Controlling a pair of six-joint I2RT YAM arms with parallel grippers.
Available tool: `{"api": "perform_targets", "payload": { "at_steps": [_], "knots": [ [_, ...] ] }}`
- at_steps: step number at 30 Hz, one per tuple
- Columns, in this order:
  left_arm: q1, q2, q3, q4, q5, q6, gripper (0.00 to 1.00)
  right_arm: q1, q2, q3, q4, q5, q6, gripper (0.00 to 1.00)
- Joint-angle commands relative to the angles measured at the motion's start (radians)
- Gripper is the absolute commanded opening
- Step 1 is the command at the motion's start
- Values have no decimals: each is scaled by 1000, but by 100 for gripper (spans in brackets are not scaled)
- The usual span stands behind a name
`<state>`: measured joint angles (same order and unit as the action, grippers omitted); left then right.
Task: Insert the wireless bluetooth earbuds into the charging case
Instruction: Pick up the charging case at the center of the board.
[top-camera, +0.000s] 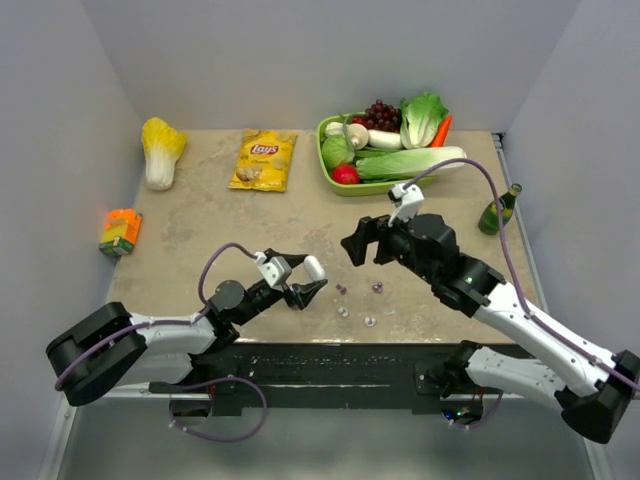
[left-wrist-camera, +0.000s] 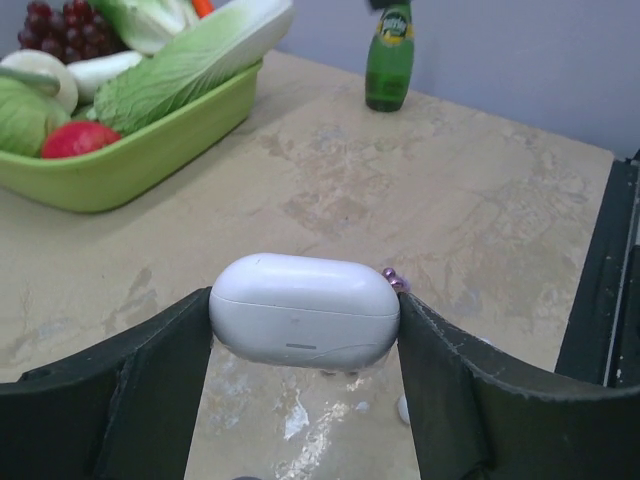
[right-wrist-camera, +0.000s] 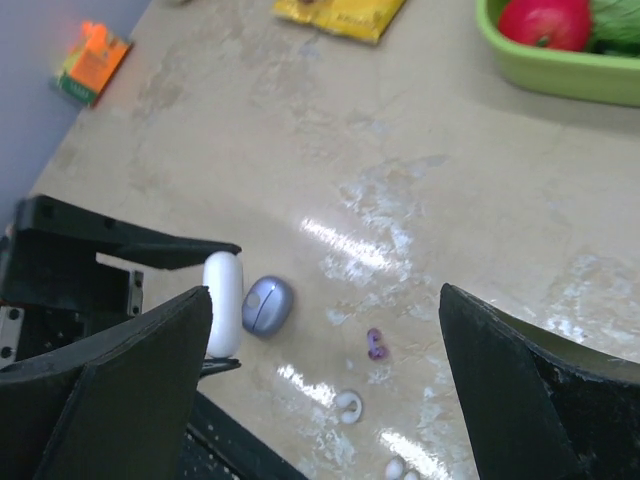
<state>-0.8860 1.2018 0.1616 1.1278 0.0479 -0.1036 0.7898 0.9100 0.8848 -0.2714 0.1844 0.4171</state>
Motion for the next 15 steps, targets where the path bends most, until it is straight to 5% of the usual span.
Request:
{"api": "perform_targets", "payload": {
  "at_steps": [1,15],
  "knots": [
    [-2,-51,-17,345,107,157,0,0,88,60,9,-209,-46,98],
    [-30,-58,1,265,86,214,0,32,153,32,123,-345,-8,94]
  ]
}}
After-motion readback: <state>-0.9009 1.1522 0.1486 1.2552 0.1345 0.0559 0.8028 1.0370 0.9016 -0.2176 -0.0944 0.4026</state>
